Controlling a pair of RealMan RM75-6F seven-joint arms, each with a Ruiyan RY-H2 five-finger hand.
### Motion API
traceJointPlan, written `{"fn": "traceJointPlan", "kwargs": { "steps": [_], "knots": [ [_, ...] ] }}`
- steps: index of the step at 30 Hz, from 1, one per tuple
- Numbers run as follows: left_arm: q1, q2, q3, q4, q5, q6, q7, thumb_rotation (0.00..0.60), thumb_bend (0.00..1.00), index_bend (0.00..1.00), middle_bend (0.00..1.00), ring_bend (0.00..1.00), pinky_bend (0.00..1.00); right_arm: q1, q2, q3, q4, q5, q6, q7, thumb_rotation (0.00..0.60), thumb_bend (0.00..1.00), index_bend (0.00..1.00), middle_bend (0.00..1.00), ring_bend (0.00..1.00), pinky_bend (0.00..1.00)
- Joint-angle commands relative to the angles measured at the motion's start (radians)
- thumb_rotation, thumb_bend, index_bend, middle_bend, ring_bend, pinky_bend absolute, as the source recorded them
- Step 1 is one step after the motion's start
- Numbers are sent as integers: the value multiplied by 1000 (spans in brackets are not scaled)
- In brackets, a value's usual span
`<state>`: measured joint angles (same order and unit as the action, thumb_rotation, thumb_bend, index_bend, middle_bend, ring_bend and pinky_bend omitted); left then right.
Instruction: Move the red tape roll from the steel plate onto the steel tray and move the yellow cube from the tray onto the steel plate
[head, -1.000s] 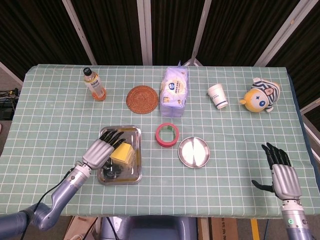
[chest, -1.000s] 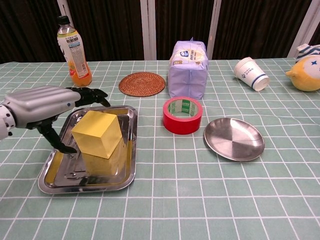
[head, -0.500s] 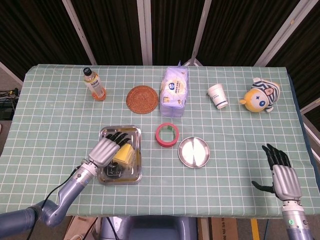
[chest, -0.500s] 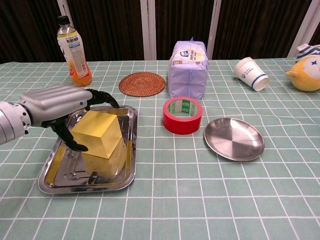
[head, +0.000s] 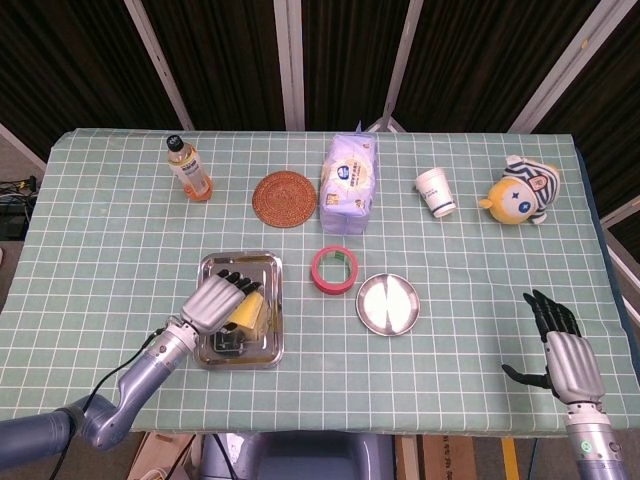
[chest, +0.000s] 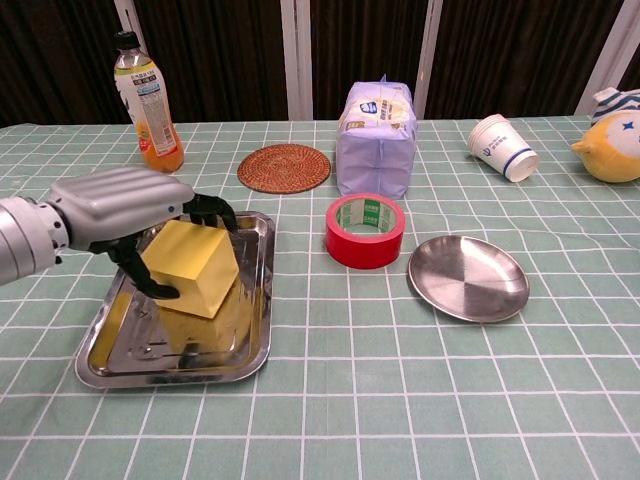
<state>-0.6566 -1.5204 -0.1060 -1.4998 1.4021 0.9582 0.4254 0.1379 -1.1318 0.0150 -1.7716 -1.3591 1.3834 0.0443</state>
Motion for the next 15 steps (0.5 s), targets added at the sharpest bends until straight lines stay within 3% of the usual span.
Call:
{"fn": "traceJointPlan", "kwargs": {
  "steps": [1, 9, 15],
  "knots": [
    [1, 13, -1, -16, 11, 17, -26, 600, 363, 272, 378, 312, 346, -2, 2, 2, 1, -3, -3, 4, 600, 19, 0, 0, 7, 0],
    [-3, 31, -11, -107, 67, 57, -199, 600, 360, 273, 352, 312, 344, -7, -1, 16, 6, 6, -6, 6, 600, 18, 0, 0, 13, 0],
    [-57, -29, -32, -139, 91, 34, -182, 600, 352, 292, 348, 312, 333, -9, -10, 27, 22, 3, -3, 7, 600, 18, 0, 0, 23, 0]
  ]
}}
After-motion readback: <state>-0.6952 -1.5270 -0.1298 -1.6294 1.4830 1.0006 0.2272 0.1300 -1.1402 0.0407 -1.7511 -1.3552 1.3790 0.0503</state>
